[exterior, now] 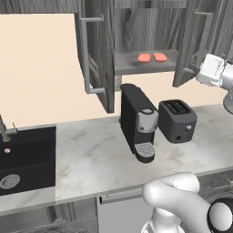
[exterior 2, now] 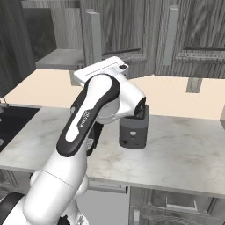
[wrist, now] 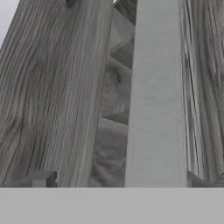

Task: Pick up the bar soap and bar soap from the sink, and place them back in the cabinet, and close the cabinet doors.

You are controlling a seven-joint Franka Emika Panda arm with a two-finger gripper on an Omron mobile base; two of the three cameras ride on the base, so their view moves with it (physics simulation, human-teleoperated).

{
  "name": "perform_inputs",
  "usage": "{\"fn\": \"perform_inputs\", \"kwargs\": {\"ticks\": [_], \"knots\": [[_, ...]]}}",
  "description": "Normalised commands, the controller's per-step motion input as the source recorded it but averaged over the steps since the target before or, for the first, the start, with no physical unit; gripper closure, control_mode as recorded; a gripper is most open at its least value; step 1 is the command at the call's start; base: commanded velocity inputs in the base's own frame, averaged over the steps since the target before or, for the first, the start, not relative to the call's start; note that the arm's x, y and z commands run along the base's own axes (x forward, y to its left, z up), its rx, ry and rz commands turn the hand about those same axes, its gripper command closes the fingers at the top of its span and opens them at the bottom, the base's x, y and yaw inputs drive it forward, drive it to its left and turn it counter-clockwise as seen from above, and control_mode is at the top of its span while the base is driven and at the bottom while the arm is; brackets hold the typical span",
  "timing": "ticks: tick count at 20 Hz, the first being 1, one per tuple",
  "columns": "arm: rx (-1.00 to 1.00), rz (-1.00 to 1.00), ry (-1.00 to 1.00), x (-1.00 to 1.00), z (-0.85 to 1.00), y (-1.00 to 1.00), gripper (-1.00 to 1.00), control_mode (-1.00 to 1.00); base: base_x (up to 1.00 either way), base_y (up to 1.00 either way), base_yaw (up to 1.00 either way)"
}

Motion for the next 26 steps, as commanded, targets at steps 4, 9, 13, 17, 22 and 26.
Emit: {"fn": "perform_inputs", "kwargs": {"ticks": [4,9,13,17,22,26], "knots": [[0.0,-0.01,0.0,0.29,0.0,0.24,-1.0,-1.0,0.0,0.0,0.0],[0.0,-0.06,0.0,0.35,0.0,0.21,-1.0,-1.0,0.0,0.0,0.0],[0.0,-0.15,0.0,0.43,0.0,0.25,-1.0,-1.0,0.0,0.0,0.0],[0.0,-0.18,0.0,0.37,0.0,0.14,-1.0,-1.0,0.0,0.0,0.0],[0.0,-0.18,0.0,0.36,0.0,0.09,-1.0,-1.0,0.0,0.0,0.0],[0.0,-0.18,0.0,0.41,0.0,0.07,-1.0,-1.0,0.0,0.0,0.0]]}}
